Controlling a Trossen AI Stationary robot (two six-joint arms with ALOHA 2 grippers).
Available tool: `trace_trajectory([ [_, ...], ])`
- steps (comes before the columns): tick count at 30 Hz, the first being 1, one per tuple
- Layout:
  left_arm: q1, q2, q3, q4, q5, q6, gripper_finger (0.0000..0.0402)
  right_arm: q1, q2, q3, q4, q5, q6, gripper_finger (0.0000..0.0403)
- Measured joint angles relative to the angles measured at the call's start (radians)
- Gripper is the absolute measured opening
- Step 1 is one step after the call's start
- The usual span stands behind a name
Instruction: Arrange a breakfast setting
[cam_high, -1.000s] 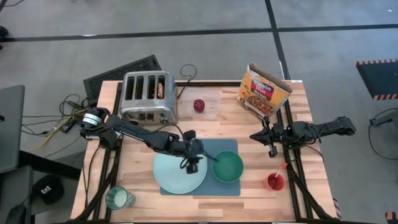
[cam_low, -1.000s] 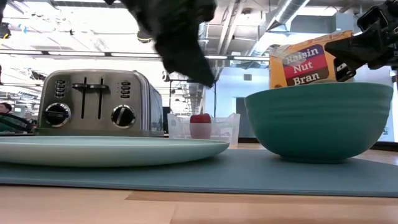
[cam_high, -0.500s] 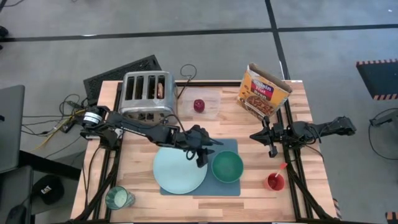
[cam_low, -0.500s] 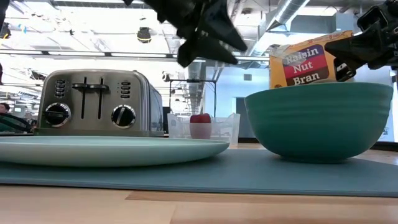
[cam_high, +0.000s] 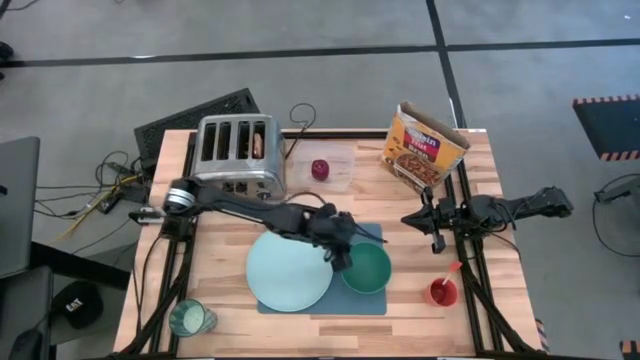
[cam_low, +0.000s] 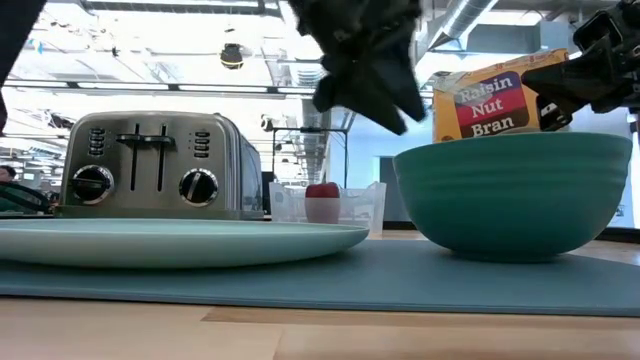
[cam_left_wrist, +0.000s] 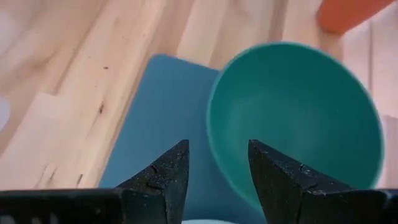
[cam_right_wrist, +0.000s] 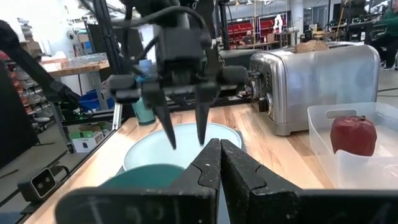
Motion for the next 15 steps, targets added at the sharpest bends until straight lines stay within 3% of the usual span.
trace_trajectory([
  [8,0.001,0.212,0.294,-0.279,0.031,0.014,0.0149,0.000,0.028,0.000,0.000,-0.001,0.000,0.0036],
  [15,0.008,0.274,0.343,-0.340,0.085,0.033,0.0149,0.000,0.052,0.000,0.000,-0.002,0.000,0.0036],
])
